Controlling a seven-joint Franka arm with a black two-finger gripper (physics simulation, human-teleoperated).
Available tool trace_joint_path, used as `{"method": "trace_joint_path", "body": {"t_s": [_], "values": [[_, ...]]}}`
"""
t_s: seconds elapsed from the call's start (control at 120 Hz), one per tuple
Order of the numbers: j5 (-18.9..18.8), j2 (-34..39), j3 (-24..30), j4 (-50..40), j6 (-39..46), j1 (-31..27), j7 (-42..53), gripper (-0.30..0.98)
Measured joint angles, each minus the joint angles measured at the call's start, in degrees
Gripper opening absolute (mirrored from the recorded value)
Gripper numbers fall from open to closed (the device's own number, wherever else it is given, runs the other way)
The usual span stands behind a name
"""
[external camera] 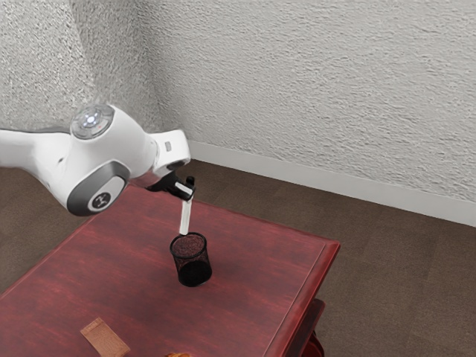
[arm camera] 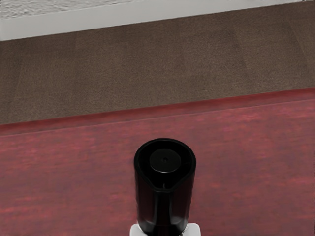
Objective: Put the marker into the pen holder.
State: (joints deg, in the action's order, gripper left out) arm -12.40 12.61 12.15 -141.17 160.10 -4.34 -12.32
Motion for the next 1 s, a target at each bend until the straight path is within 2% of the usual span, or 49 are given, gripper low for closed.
{"method": "trace_joint_path", "body": {"t_s": [0.258,0.467,0.575,0.658,0.725,0.867,0.942,1.0], "values": [[0.3,0.1,0.7,-1.5,0.8,0.0,-2.7,-0.10],[0.6,0.2,0.9,-1.5,-0.8,0.0,-3.9,0.34],[0.6,-0.3,0.7,-0.6,-1.8,-0.3,-4.3,0.48],[0.7,-4.2,-1.6,5.6,-3.3,-1.8,-4.5,0.55],[2.0,-8.4,-3.3,16.5,-9.8,-2.5,-4.6,0.58],[5.3,-12.4,-5.7,38.0,-30.6,-3.4,-4.3,0.63],[5.9,-14.2,-6.8,46.0,-40.4,-3.8,-2.8,0.65],[6.3,-14.6,-7.4,49.0,-46.7,-4.4,-1.7,0.66]]}}
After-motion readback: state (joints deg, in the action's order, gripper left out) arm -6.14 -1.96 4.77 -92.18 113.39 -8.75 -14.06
